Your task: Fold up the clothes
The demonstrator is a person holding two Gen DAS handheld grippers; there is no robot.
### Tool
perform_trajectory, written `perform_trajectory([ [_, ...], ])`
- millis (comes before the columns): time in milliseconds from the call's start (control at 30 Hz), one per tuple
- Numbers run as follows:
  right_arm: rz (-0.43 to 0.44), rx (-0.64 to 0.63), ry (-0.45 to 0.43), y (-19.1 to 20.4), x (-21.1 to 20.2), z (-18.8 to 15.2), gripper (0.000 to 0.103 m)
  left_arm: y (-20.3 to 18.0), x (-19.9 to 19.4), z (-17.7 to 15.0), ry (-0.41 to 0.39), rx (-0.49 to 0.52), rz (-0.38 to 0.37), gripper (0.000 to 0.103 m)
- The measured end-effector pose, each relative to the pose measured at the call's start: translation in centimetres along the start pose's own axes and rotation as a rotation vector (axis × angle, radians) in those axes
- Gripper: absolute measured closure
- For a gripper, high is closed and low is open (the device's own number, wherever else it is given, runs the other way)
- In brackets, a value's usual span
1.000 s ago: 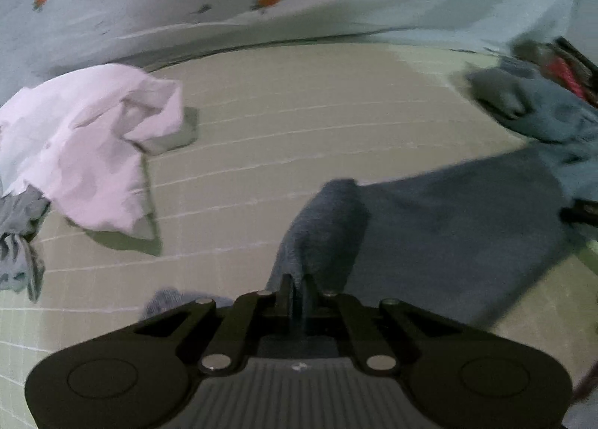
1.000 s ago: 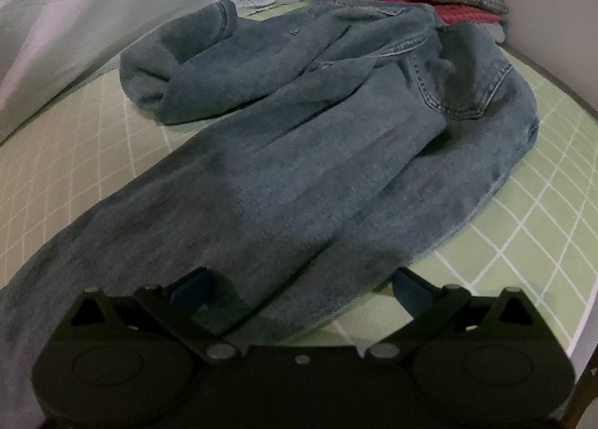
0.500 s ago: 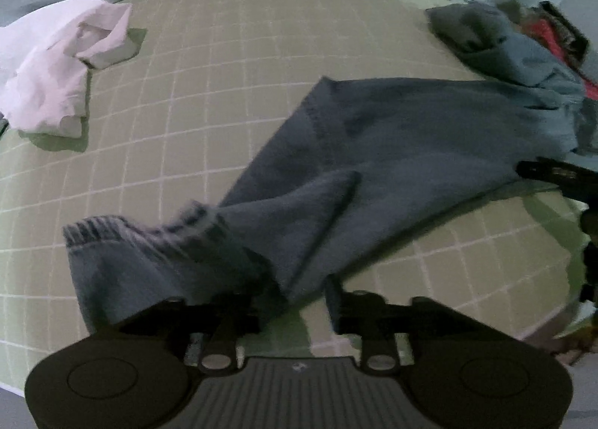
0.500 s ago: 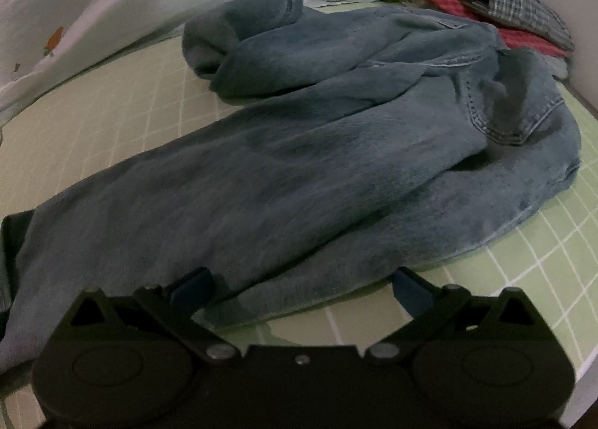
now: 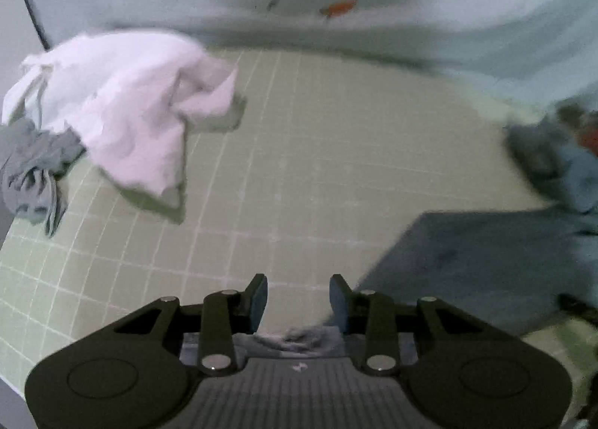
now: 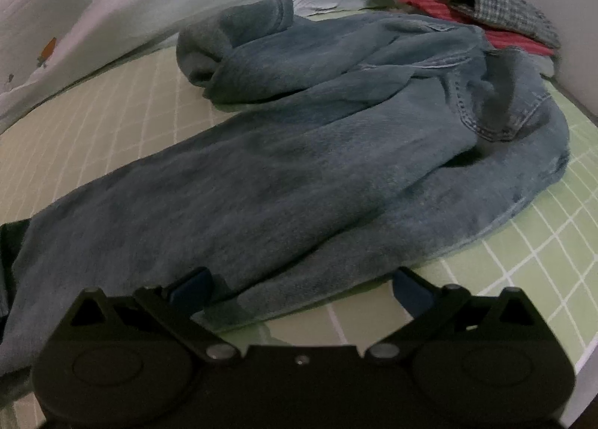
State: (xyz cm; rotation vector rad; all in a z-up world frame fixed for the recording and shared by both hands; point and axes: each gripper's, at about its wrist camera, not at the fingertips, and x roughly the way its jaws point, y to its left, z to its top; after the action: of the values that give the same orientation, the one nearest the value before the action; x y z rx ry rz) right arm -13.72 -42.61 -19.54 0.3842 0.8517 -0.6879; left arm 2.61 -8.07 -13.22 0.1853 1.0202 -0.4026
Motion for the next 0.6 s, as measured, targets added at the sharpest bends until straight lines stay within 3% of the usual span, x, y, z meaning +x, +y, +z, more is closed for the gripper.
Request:
perform_trajectory([
  [67,-0.008,0.011,-0.016,0.0,-0.1,-0.3,0.000,0.9,1.7,-0.3,0.076,-0.016,-0.066,0.061],
  [133,-0.019,0.024,-0.029,0.1,-0.3,-0.6,0.000,1.4,2.7,-1.1,0.150,-0.022,-0.164,0.047],
  [167,-0.026,0.032,-0.032,0.2,-0.3,-0.7,0.000,1.4,3.0,-1.6,0.183,-0.015,-0.200,0.034],
  [233,-0.040,0.049,-0.033,0.3,-0.4,-0.8,0.000,1.3,3.8,-2.6,0.249,-0.002,-0.272,0.031],
  [267,-0.045,0.055,-0.032,0.4,-0.4,-0.8,0.000,0.9,3.6,-3.0,0.240,0.030,-0.249,0.031],
  [333,-0.056,0.067,-0.030,0.6,-0.4,-0.8,0.000,0.4,3.2,-3.6,0.216,0.074,-0.219,0.034],
  [367,-0.061,0.073,-0.030,0.7,-0.4,-0.8,0.000,0.3,3.0,-3.8,0.202,0.085,-0.213,0.040],
  [500,-0.080,0.094,-0.027,0.9,-0.4,-0.9,0.000,2.0,2.1,-3.3,0.142,0.058,-0.208,0.078],
  [600,-0.090,0.107,-0.026,1.0,-0.5,-0.9,0.000,3.9,0.5,-2.5,0.060,-0.015,-0.172,0.081],
])
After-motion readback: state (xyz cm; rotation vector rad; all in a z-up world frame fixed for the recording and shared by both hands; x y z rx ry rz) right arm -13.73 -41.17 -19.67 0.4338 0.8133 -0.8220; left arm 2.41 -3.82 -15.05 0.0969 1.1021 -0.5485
